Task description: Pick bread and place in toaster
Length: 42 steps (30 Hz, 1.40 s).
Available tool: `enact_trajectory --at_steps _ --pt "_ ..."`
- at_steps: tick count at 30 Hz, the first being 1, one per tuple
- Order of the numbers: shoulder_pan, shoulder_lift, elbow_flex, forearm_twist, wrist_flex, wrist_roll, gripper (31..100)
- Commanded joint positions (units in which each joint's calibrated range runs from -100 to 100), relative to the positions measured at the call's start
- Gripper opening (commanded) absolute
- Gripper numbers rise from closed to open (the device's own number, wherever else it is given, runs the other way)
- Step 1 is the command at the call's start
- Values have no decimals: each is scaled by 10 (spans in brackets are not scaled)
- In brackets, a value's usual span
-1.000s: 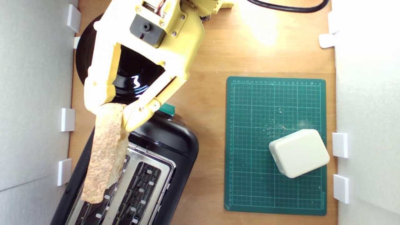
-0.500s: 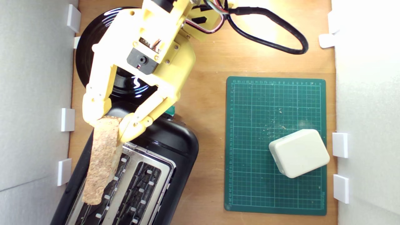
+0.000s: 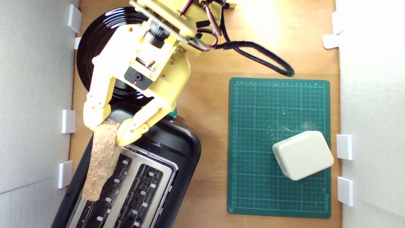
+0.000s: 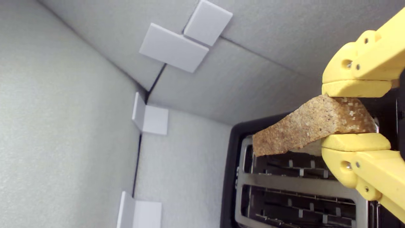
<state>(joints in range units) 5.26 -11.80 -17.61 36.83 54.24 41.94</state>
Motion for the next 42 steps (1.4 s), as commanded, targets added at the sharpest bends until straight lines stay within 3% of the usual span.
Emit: enact_trajectory --at_steps 1,18,23,38,42 --pt "11 -5 -39 2 2 1 578" --pt "5 32 -39 0 0 -2 578" --pt "8 52 -41 -24 -1 0 578" --pt "13 134 -41 -26 -7 -2 584" --pt "30 149 -41 -70 -24 2 585"
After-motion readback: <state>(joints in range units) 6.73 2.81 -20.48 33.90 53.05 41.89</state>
